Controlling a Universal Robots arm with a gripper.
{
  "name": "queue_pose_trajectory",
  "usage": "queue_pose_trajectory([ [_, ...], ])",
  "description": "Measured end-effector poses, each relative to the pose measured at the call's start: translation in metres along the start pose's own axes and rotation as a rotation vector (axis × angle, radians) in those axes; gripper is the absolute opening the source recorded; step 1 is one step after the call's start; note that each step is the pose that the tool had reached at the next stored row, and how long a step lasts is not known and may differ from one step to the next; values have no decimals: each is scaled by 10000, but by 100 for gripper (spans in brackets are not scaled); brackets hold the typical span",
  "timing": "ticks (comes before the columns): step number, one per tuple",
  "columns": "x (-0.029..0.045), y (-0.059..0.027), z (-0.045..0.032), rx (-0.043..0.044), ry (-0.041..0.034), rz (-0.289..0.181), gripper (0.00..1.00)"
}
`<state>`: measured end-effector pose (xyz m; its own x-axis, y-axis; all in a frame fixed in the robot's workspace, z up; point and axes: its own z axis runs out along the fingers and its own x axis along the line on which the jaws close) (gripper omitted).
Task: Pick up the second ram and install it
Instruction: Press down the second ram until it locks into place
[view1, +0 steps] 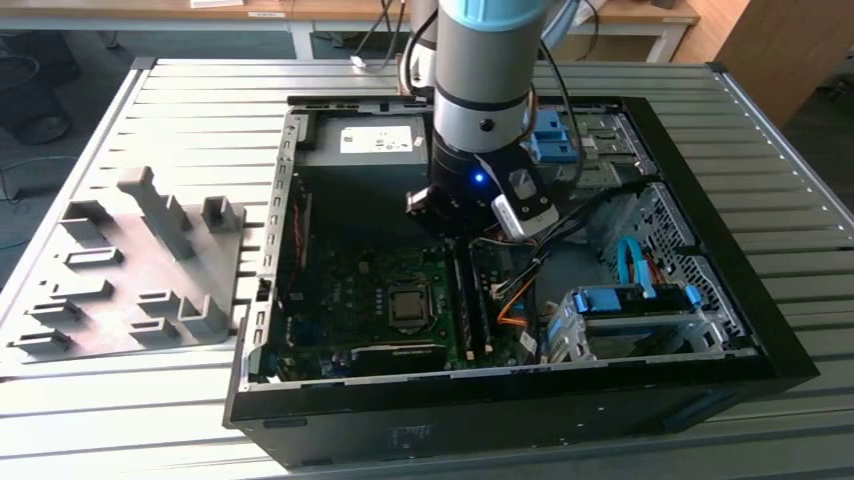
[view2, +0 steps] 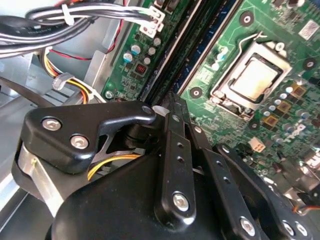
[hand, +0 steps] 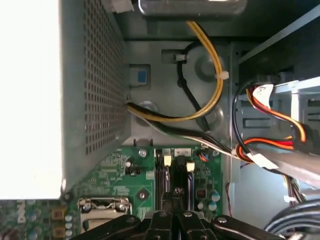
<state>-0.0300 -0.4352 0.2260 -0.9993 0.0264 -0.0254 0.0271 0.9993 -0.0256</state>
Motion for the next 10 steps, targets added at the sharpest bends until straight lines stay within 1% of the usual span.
queue_pose_trajectory([
  [5,3,16,65,11,4,-8,10],
  [10,4,33,87,5,1,-13,10],
])
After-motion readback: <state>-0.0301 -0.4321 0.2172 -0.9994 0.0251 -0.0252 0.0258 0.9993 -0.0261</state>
